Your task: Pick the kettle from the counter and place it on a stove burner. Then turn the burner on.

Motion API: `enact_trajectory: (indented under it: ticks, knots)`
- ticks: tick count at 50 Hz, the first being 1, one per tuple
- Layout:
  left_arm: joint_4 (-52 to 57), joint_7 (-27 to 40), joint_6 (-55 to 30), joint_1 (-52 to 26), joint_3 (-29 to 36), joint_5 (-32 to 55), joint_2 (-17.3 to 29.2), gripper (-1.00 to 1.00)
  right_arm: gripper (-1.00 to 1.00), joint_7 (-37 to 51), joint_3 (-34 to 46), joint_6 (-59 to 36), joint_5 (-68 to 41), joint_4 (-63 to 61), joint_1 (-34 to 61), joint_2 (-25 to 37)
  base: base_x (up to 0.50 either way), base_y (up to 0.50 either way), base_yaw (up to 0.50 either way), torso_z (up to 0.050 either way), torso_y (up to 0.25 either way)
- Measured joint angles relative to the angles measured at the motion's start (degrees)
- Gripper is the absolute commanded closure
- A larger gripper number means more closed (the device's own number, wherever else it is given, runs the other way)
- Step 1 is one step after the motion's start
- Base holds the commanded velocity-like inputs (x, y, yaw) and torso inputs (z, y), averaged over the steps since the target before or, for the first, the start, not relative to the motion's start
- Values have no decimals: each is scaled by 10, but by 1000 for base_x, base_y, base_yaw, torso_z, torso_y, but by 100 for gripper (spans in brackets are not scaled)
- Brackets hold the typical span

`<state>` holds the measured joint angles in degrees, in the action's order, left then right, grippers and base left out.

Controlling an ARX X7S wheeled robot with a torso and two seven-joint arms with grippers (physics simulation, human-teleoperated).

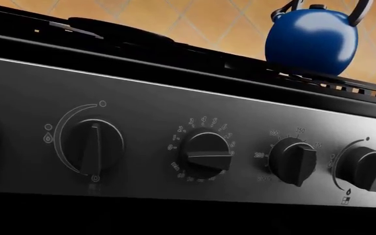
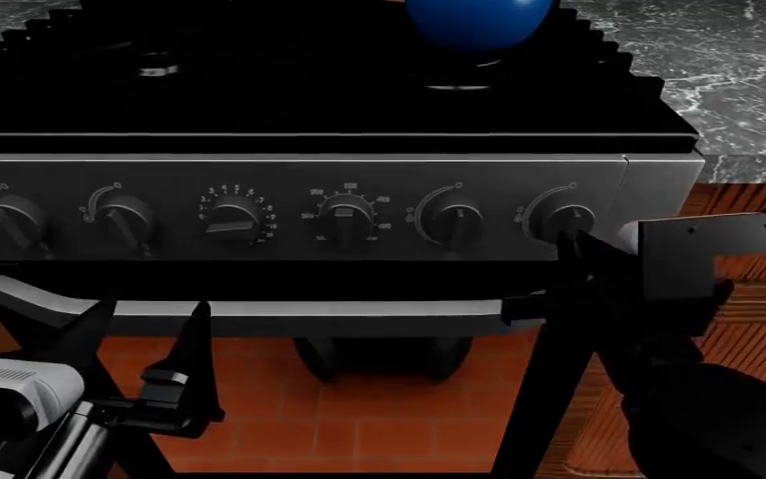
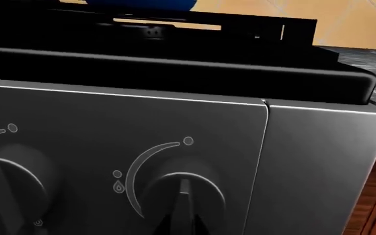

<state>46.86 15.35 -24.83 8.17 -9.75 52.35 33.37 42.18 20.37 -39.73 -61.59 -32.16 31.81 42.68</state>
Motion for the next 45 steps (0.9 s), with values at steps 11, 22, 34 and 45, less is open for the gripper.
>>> enact_trajectory:
  ticks: [11,22,34,45]
  knots:
    - [0,1,2,0,0,0,1,-100,100,5,21,-39,10,-11,25,14,0,0,0,0,1]
    - [0,2,3,0,1,1,3,-100,100,10,36,-73,9,-24,44,29,0,0,0,0,2]
    - [-1,4,4,-1,2,3,4,-100,100,9,59,-110,18,-35,70,41,-1,0,0,0,2]
    - [-1,4,6,0,3,3,4,-100,100,3,93,-153,40,-45,102,51,0,1,1,0,2]
